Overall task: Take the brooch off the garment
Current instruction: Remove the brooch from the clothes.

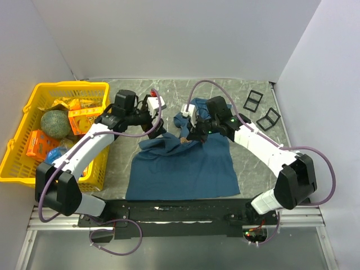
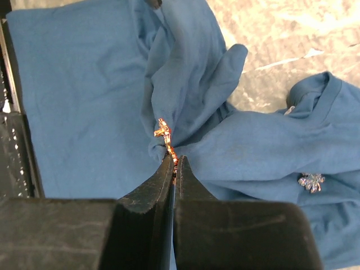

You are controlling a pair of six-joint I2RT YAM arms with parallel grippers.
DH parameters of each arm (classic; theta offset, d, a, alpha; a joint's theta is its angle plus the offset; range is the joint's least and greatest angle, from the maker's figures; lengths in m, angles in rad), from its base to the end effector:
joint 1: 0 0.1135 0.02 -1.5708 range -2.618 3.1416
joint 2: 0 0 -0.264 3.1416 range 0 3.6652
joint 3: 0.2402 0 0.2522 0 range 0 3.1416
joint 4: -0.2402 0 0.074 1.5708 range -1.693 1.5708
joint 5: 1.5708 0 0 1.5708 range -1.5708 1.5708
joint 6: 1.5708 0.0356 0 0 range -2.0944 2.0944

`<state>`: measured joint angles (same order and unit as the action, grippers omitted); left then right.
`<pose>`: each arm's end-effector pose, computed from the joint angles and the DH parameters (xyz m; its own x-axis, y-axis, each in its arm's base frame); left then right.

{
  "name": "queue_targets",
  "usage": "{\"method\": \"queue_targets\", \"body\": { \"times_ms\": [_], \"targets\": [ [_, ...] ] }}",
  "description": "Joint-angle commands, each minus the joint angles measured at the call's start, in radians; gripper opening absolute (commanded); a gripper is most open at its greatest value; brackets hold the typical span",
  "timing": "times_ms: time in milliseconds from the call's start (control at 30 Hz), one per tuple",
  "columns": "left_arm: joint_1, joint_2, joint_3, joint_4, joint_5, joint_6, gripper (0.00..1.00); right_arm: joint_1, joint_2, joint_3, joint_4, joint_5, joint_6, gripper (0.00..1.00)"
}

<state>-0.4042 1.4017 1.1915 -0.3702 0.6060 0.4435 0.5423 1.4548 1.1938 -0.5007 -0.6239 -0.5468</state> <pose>0.2807 -0.1421 0.3247 -0.1288 0.4387 -0.8894 0.9039 0.4208 0.0767 0.2600 0.1809 0.2995 -0.0989 -0.5523 -0.8278 -0.9745 0.2222 -0.0319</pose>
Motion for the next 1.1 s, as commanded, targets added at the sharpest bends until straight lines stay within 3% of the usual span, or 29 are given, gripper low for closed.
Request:
{"method": "queue_targets", "body": {
  "times_ms": [0, 67, 100, 333, 733, 1067],
  "targets": [
    [0.001, -0.061, -0.026, 0.079, -0.043, -0.071, 0.96, -0.011, -0.083, 0.050, -0.053, -0.022, 0.008, 0.00],
    [-0.001, -0.079, -0.026, 0.033, -0.041, 0.016, 0.96, -0.025, -0.108, 0.040, -0.053, -0.040, 0.012, 0.00],
    [-0.013, -0.093, -0.033, 0.040, -0.108, 0.050, 0.96, -0.025, -0.111, 0.033, -0.056, -0.048, 0.011, 0.00],
    [-0.038, -0.196, -0.171, 0.198, -0.209, 0.075, 0.96, -0.070, -0.077, 0.043, -0.041, -0.112, 0.064, 0.00],
    [-0.188, -0.063, -0.060, 0.143, -0.224, 0.084, 0.96, -0.113, -0.168, -0.003, -0.055, -0.217, 0.102, 0.00],
    [-0.229, 0.012, 0.057, 0.076, -0.161, 0.067, 0.96, -0.142, -0.070, -0.014, -0.047, -0.315, 0.119, 0.00]
  ]
}}
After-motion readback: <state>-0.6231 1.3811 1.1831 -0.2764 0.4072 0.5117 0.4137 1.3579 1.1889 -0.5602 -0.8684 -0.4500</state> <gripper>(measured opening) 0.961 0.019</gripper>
